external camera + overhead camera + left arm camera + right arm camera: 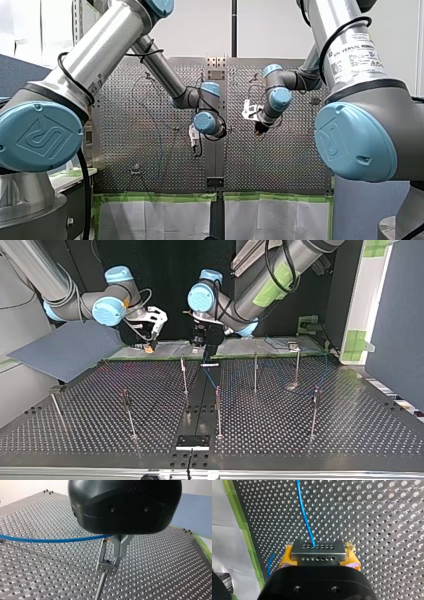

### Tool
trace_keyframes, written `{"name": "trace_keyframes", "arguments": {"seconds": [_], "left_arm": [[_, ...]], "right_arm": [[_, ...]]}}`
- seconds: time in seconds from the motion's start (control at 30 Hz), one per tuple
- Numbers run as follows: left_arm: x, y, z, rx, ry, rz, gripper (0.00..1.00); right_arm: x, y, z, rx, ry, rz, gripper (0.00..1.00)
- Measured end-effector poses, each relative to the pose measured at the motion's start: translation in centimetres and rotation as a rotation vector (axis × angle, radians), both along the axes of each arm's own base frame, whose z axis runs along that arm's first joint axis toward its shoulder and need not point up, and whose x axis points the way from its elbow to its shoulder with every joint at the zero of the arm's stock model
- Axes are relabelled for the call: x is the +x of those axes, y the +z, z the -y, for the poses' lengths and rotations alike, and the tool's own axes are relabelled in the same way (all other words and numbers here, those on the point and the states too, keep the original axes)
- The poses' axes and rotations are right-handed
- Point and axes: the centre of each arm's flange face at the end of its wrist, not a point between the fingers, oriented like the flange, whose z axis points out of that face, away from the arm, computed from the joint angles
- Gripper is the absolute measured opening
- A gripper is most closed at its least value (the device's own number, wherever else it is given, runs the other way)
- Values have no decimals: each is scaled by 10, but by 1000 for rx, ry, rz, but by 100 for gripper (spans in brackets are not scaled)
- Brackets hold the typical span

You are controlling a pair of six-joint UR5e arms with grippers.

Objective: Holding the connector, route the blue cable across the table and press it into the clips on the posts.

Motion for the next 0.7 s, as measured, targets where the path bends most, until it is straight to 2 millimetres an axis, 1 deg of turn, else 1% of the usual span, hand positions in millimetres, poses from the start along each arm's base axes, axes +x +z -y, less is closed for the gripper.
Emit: {"name": "trace_keyframes", "arguments": {"seconds": [0.2, 0.3, 0.4, 0.53, 0.7], "left_arm": [[19, 13, -2, -23, -8, 6, 0], [29, 15, -6, -30, -8, 8, 0], [37, 11, -7, -23, -12, -3, 0], [46, 0, -4, -11, -11, -31, 0], [64, -11, -4, -23, 4, -44, 0]], "right_arm": [[-1, -12, 10, -15, -4, 10, 0], [-1, -18, 16, -14, 0, 12, 0], [0, -23, 22, -12, 6, 15, 0], [2, -27, 29, -9, 18, 22, 0], [2, -21, 40, -21, 22, 40, 0]]}}
